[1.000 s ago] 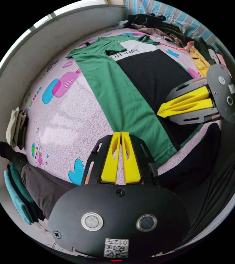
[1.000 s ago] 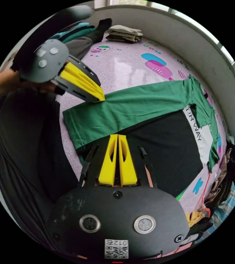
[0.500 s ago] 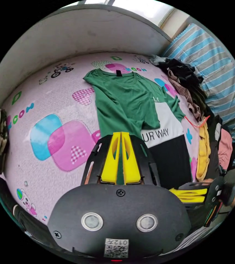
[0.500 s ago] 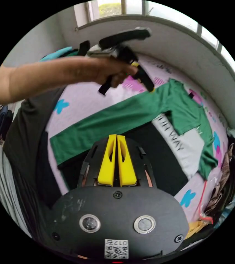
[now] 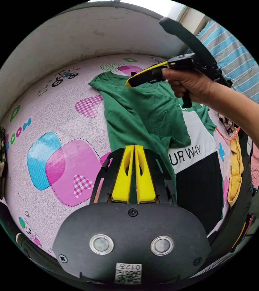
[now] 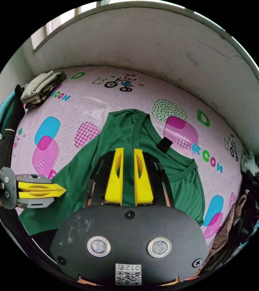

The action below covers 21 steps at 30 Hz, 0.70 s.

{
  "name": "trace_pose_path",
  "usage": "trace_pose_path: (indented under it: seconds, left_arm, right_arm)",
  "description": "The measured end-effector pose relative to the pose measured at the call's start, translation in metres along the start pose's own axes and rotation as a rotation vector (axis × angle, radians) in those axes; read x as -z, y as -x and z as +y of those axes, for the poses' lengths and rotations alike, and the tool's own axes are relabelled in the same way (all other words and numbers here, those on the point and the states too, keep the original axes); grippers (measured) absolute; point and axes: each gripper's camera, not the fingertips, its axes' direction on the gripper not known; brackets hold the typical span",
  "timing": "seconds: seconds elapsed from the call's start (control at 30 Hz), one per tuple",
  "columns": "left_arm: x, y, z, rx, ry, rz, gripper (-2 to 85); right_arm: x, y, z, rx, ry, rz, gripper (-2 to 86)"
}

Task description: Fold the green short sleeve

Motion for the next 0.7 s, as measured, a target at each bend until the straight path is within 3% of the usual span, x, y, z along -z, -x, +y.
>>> trace_pose_path:
  seconds: [0.33,0.53,0.7]
  left_arm:
    - [-0.002,-0.004,-0.009,-0.025,0.017,-0.031,0.1]
    - [-0.004,-0.004,-0.009,-0.019,0.007,-0.022,0.0]
    - [-0.006,-0.007,-0.009,-0.012,0.005,-0.019,0.1]
  right_arm:
    - [-0.012,-0.042,-0.048,-0.032,-0.011,-0.141,4.9]
    - [-0.004,-0.052,-0.057,-0.003,-0.035,-0.103,-0.5]
    - [0.018,-0.083,-0.048,-0.121,-0.093,-0.089,-0.9]
